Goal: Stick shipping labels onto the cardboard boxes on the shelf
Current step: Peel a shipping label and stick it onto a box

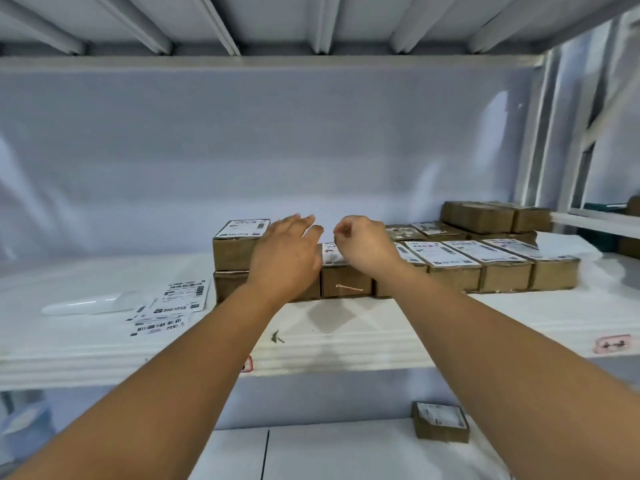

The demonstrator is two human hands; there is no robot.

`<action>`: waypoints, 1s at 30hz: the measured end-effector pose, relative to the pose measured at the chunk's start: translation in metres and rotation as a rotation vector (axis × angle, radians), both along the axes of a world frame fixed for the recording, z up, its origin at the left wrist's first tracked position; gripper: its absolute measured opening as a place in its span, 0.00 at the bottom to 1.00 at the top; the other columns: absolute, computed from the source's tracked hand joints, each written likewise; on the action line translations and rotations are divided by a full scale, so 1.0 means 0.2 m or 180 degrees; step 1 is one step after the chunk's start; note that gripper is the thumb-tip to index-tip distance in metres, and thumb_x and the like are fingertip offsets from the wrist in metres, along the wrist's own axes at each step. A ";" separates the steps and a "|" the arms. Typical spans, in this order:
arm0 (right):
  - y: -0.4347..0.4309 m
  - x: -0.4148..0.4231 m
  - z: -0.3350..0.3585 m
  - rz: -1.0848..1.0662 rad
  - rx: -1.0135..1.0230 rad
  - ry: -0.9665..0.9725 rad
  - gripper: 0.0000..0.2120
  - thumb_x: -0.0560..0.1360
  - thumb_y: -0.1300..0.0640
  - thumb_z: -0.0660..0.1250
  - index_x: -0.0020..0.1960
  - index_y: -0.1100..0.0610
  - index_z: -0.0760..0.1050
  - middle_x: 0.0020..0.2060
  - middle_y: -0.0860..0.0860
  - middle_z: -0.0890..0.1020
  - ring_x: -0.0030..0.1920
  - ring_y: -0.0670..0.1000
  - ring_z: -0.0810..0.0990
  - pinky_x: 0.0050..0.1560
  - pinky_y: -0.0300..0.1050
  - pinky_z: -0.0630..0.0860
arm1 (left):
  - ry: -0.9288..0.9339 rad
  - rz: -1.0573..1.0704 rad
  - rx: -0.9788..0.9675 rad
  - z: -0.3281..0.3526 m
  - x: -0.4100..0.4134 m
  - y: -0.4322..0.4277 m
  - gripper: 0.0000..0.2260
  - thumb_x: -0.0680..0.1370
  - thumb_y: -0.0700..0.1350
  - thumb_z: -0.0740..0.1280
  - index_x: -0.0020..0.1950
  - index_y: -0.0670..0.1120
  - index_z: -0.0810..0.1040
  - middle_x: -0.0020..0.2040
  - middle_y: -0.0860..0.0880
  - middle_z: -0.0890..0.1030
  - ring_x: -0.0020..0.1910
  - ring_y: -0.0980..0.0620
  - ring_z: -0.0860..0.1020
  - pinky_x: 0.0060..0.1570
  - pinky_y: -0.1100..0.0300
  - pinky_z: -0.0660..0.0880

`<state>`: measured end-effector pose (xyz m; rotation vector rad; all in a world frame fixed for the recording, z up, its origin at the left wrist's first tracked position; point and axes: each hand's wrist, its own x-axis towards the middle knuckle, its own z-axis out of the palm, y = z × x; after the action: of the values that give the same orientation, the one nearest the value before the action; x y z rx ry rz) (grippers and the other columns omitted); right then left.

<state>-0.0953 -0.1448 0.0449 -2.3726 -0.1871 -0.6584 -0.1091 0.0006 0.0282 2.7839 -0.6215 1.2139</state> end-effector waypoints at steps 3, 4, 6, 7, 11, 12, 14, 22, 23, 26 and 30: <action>-0.16 -0.02 0.00 -0.0269 -0.0520 -0.0163 0.10 0.75 0.58 0.61 0.53 0.54 0.78 0.52 0.54 0.81 0.55 0.56 0.77 0.54 0.47 0.75 | 0.0333 0.0186 0.0302 0.03 -0.01 -0.21 0.20 0.79 0.46 0.57 0.70 0.48 0.67 0.74 0.48 0.64 0.73 0.48 0.61 0.67 0.53 0.62; -0.22 -0.03 0.00 -0.0360 -0.0648 -0.0210 0.10 0.75 0.58 0.61 0.54 0.55 0.78 0.52 0.55 0.81 0.56 0.57 0.76 0.54 0.47 0.74 | 0.0403 0.0196 0.0368 0.04 -0.01 -0.29 0.19 0.78 0.46 0.57 0.69 0.47 0.68 0.73 0.47 0.65 0.72 0.48 0.62 0.65 0.53 0.64; -0.35 -0.02 -0.01 -0.0520 -0.0799 -0.0264 0.11 0.75 0.58 0.62 0.55 0.57 0.78 0.52 0.58 0.80 0.56 0.59 0.76 0.53 0.47 0.73 | 0.0416 0.0156 0.0524 0.05 -0.02 -0.44 0.16 0.78 0.45 0.57 0.66 0.45 0.70 0.67 0.46 0.71 0.66 0.46 0.68 0.57 0.53 0.69; -0.40 -0.01 -0.01 -0.0574 -0.0811 -0.0243 0.11 0.75 0.58 0.62 0.55 0.57 0.78 0.52 0.59 0.80 0.57 0.60 0.75 0.53 0.47 0.73 | 0.0437 0.0096 0.0547 0.05 -0.02 -0.50 0.15 0.78 0.44 0.57 0.64 0.45 0.71 0.64 0.46 0.74 0.63 0.46 0.70 0.52 0.54 0.69; -0.65 0.03 -0.02 -0.0761 -0.0747 -0.0002 0.14 0.73 0.58 0.62 0.58 0.56 0.77 0.55 0.59 0.79 0.60 0.60 0.74 0.58 0.49 0.73 | 0.0649 -0.0105 0.0395 0.09 0.04 -0.75 0.13 0.77 0.44 0.58 0.61 0.47 0.72 0.58 0.46 0.76 0.57 0.45 0.73 0.42 0.56 0.65; -0.70 0.05 -0.02 -0.0813 -0.0744 0.0068 0.15 0.73 0.59 0.62 0.59 0.55 0.76 0.57 0.59 0.78 0.60 0.60 0.73 0.59 0.49 0.73 | 0.0679 -0.0099 0.0373 0.10 0.06 -0.78 0.13 0.77 0.44 0.58 0.61 0.47 0.72 0.57 0.46 0.77 0.57 0.45 0.73 0.41 0.56 0.65; -0.81 0.10 0.00 -0.0953 -0.0702 0.0150 0.18 0.73 0.59 0.63 0.63 0.55 0.74 0.59 0.58 0.76 0.62 0.60 0.72 0.60 0.50 0.73 | 0.0745 -0.0074 0.0300 0.12 0.14 -0.85 0.13 0.77 0.44 0.58 0.60 0.47 0.73 0.57 0.45 0.77 0.56 0.44 0.74 0.41 0.57 0.66; -1.01 0.44 0.02 -0.1237 -0.0562 0.0557 0.17 0.74 0.59 0.62 0.63 0.58 0.73 0.57 0.58 0.78 0.59 0.60 0.74 0.56 0.49 0.76 | 0.1308 0.0297 0.0122 0.12 0.45 -1.04 0.13 0.76 0.41 0.60 0.60 0.47 0.73 0.57 0.45 0.76 0.52 0.45 0.75 0.42 0.57 0.69; -1.01 0.48 0.03 -0.1286 -0.0656 0.0632 0.16 0.74 0.59 0.62 0.62 0.58 0.73 0.57 0.58 0.78 0.58 0.60 0.74 0.53 0.47 0.76 | 0.1343 0.0312 0.0099 0.11 0.49 -1.04 0.13 0.76 0.40 0.60 0.60 0.47 0.74 0.56 0.45 0.76 0.49 0.45 0.74 0.42 0.57 0.69; -1.01 0.58 0.04 -0.1253 -0.0994 0.0904 0.07 0.74 0.59 0.60 0.48 0.61 0.75 0.49 0.59 0.78 0.50 0.59 0.76 0.41 0.43 0.71 | 0.1579 0.0321 -0.0053 0.09 0.59 -1.05 0.06 0.76 0.38 0.59 0.51 0.44 0.72 0.49 0.45 0.75 0.44 0.46 0.71 0.41 0.57 0.70; -0.95 0.64 0.06 -0.1106 -0.1454 0.1270 0.15 0.79 0.62 0.55 0.33 0.59 0.64 0.34 0.53 0.69 0.37 0.54 0.71 0.30 0.42 0.65 | 0.1820 0.0406 -0.0270 0.16 0.67 -1.06 0.05 0.77 0.37 0.60 0.41 0.42 0.69 0.43 0.44 0.73 0.43 0.46 0.74 0.40 0.57 0.71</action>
<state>0.0323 -0.3350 0.0561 -2.9569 0.2856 -0.2973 0.0249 -0.2118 0.0592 2.9176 -0.3364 0.3902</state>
